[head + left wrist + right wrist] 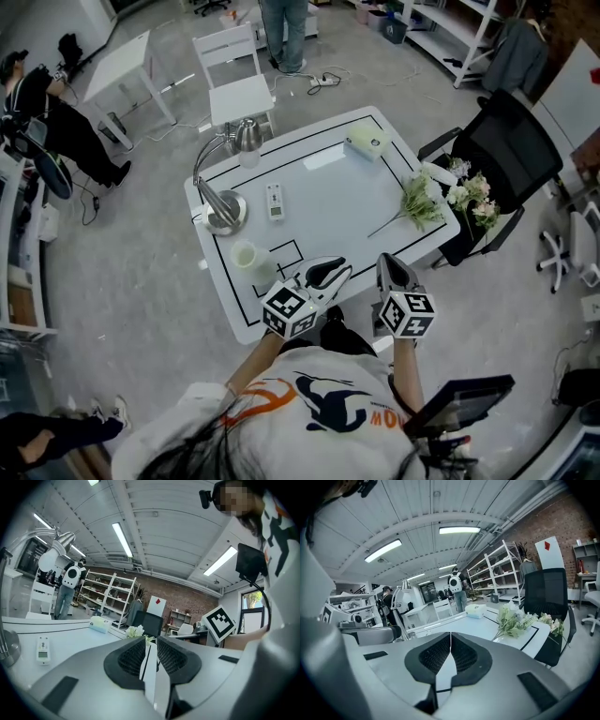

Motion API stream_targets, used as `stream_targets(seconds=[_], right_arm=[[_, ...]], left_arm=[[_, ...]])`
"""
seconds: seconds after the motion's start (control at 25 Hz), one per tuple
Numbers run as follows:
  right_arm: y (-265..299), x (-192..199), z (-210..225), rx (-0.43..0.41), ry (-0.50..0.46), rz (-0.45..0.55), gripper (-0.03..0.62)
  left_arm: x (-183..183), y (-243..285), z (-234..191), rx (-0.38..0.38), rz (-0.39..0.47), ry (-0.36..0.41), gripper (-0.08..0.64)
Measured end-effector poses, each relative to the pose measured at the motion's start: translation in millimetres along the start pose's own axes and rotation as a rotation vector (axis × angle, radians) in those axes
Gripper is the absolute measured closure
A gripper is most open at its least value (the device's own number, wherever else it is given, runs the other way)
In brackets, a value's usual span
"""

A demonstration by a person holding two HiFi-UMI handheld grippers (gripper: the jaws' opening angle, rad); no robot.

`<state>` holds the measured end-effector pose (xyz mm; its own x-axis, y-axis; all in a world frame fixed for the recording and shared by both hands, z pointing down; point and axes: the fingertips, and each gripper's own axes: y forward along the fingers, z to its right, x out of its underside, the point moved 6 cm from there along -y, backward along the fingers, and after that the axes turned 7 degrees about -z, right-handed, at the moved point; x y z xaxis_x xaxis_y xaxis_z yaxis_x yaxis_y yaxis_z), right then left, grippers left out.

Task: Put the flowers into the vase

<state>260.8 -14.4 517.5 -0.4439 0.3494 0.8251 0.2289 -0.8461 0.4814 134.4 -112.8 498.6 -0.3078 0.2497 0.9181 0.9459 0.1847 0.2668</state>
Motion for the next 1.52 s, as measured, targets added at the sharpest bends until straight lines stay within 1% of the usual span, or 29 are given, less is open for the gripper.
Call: stream_targets(seconds=[0.12,0.36,0.52,0.64,0.68,0.72,0.76,0.84,1.0,1.16,1.32,1.4,1.48,1.52], right_arm=[[16,-9,21,-0.005,0.02,-0.013,0.577],[44,-17,62,0.019,0.019,-0.054,0.575],[66,-14,91,0.05,0.024,-0.091,0.575],[85,-7,107,0.077,0.022,-0.139,0.57],[91,-4,111,0.08,0.026,-0.156,0.544],[97,-1,116,0.08,0.033,-0.173,0.491],[103,1,120,0.079,0.045,-0.19,0.467],[115,6,128,0.092,0.09,-0.219,0.466],[133,15,147,0.139,0.23,-0.253,0.455],[145,8,156,0.191,0.265,-0.264,0.424],[154,-4,169,0.312,0.296,-0.261,0.417],[160,-5,178,0.362,0.352,-0.263,0.419],[166,-2,187,0.375,0.438,-0.278,0.419],[168,0,191,0.374,0.488,-0.282,0.432]], left_arm=[[-10,22,-11,-0.008,0.002,0.001,0.485],[-25,58,-27,-0.017,-0.014,0.01,0.485],[-31,78,-36,-0.023,-0.025,0.019,0.485],[-35,87,-44,-0.035,-0.031,0.02,0.485],[-36,89,-47,-0.04,-0.033,0.019,0.485],[-36,92,-50,-0.045,-0.035,0.018,0.485],[-36,93,-52,-0.052,-0.037,0.016,0.485],[-36,96,-57,-0.065,-0.042,0.01,0.485],[-36,99,-66,-0.09,-0.048,-0.004,0.485],[-37,99,-74,-0.116,-0.052,-0.013,0.485],[-38,97,-81,-0.139,-0.052,-0.022,0.485],[-37,97,-83,-0.147,-0.054,-0.026,0.485],[-35,96,-83,-0.156,-0.059,-0.028,0.485],[-34,96,-84,-0.161,-0.062,-0.03,0.485]])
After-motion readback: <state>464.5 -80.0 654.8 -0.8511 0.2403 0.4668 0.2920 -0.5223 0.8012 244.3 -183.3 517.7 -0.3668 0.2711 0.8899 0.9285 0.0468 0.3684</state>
